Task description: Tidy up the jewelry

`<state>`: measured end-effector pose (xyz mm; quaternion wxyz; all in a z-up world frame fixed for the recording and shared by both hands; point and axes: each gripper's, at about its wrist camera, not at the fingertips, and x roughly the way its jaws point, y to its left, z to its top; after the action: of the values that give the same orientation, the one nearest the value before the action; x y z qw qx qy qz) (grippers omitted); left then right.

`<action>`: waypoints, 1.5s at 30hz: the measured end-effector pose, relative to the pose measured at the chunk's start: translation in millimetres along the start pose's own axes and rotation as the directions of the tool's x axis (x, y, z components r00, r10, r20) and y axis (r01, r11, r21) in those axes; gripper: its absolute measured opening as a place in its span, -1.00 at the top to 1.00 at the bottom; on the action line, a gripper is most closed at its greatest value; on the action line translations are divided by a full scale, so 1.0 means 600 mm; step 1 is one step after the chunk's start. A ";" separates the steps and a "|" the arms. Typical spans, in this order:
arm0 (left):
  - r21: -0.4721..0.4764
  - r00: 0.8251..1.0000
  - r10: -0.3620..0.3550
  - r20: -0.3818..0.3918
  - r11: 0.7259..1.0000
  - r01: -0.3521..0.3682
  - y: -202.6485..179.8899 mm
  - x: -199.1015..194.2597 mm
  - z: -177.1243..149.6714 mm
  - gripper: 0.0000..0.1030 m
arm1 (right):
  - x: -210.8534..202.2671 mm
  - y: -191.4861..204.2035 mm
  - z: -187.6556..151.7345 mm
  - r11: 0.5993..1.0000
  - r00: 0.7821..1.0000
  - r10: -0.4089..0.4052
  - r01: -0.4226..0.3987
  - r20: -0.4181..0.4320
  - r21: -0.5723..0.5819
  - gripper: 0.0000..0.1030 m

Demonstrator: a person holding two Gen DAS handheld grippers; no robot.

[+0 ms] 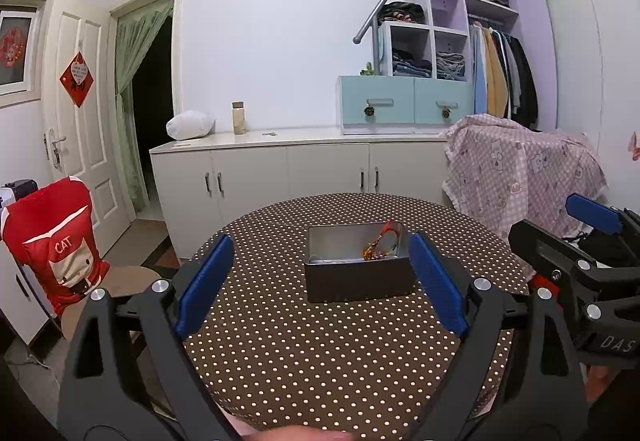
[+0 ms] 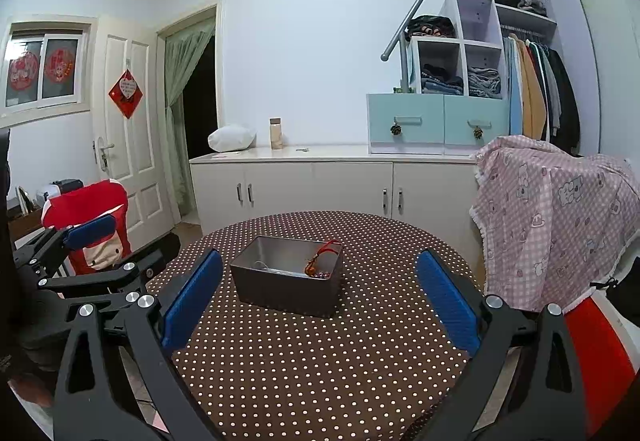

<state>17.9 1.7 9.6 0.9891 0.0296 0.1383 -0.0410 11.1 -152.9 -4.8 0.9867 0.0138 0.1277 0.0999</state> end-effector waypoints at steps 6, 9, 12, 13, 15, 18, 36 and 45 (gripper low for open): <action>-0.001 1.000 -0.002 -0.020 1.000 0.002 -0.004 -0.003 -0.006 -0.71 | -0.002 -0.003 -0.004 1.000 1.000 -0.010 0.010 -0.005 0.003 -0.83; -0.001 1.000 -0.005 -0.026 1.000 0.005 -0.004 -0.002 -0.006 -0.71 | -0.001 -0.003 -0.002 1.000 1.000 -0.008 0.008 -0.007 0.005 -0.83; -0.003 1.000 -0.006 -0.027 1.000 0.006 -0.003 -0.003 -0.004 -0.72 | -0.001 -0.004 -0.003 1.000 1.000 -0.010 0.010 -0.006 0.004 -0.83; -0.003 1.000 -0.006 -0.027 1.000 0.006 -0.003 -0.003 -0.004 -0.72 | -0.002 -0.005 -0.003 1.000 1.000 -0.008 0.008 -0.006 0.006 -0.83; -0.003 1.000 -0.007 -0.025 1.000 0.006 -0.002 -0.002 -0.004 -0.73 | -0.002 -0.005 -0.003 1.000 1.000 -0.007 0.007 -0.006 0.007 -0.83; -0.003 1.000 -0.001 -0.024 1.000 0.001 -0.003 -0.004 -0.004 -0.74 | -0.003 -0.007 -0.004 1.000 1.000 -0.003 0.004 -0.006 0.012 -0.83; -0.003 1.000 0.000 -0.027 1.000 0.000 -0.003 -0.006 0.001 -0.76 | -0.004 -0.012 -0.004 1.000 1.000 0.001 -0.001 -0.008 0.023 -0.84; -0.003 1.000 0.000 -0.030 1.000 0.000 -0.001 -0.007 -0.001 -0.76 | -0.004 -0.012 -0.005 1.000 1.000 0.002 -0.002 -0.010 0.023 -0.84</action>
<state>13.5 1.7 10.4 0.9870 0.0287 0.1531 -0.0403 9.7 -160.3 -7.5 0.9857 0.0250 0.1336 0.0994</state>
